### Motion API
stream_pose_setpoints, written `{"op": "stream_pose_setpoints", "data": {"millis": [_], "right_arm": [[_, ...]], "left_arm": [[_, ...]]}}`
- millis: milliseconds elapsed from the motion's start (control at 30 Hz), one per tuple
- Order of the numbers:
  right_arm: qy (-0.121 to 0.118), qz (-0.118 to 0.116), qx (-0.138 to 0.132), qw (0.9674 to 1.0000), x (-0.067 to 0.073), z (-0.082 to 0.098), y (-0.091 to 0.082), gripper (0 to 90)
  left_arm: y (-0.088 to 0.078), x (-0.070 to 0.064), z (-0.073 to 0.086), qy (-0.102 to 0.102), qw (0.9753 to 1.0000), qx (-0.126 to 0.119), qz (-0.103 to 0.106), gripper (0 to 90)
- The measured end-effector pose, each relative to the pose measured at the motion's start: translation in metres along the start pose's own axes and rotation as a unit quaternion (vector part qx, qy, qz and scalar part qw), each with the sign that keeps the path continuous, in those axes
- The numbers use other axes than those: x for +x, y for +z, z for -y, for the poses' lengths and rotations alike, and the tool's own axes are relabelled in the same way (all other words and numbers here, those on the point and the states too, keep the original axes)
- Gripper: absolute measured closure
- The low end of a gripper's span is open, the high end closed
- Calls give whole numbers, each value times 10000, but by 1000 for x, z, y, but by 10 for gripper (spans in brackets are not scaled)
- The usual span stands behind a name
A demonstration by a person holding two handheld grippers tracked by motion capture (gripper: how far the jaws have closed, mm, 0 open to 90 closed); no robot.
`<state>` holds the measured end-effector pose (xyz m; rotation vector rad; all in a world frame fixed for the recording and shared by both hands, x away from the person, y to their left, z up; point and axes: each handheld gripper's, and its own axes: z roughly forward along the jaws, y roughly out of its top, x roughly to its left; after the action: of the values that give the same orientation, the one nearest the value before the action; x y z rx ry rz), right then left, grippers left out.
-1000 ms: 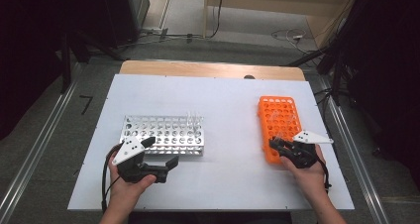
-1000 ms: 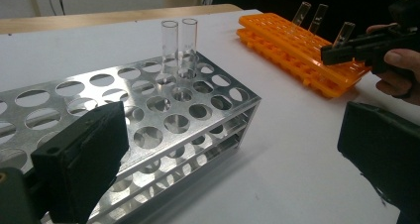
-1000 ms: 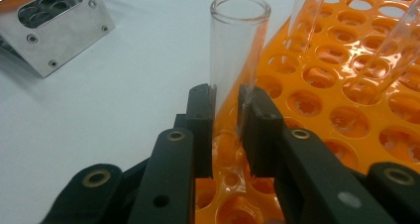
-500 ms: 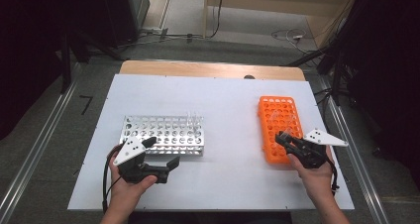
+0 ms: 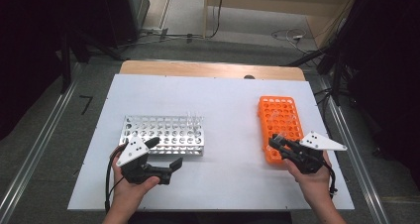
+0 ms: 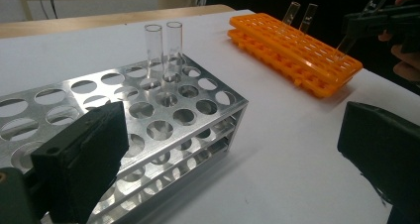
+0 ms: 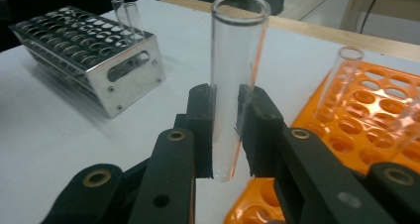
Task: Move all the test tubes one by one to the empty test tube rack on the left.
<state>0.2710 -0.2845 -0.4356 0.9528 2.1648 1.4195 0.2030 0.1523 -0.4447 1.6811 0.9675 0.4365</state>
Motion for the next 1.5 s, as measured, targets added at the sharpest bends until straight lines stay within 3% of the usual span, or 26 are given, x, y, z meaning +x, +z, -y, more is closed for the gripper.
{"op": "stream_pose_setpoints", "data": {"millis": [633,1500], "right_arm": [[-203,-600,204,9978,37,2,18,734],[-472,-1151,421,9913,76,5,37,734]], "left_arm": [[6,-13,-4,114,9997,28,230,0],[23,-40,-11,244,9975,55,655,0]]}}
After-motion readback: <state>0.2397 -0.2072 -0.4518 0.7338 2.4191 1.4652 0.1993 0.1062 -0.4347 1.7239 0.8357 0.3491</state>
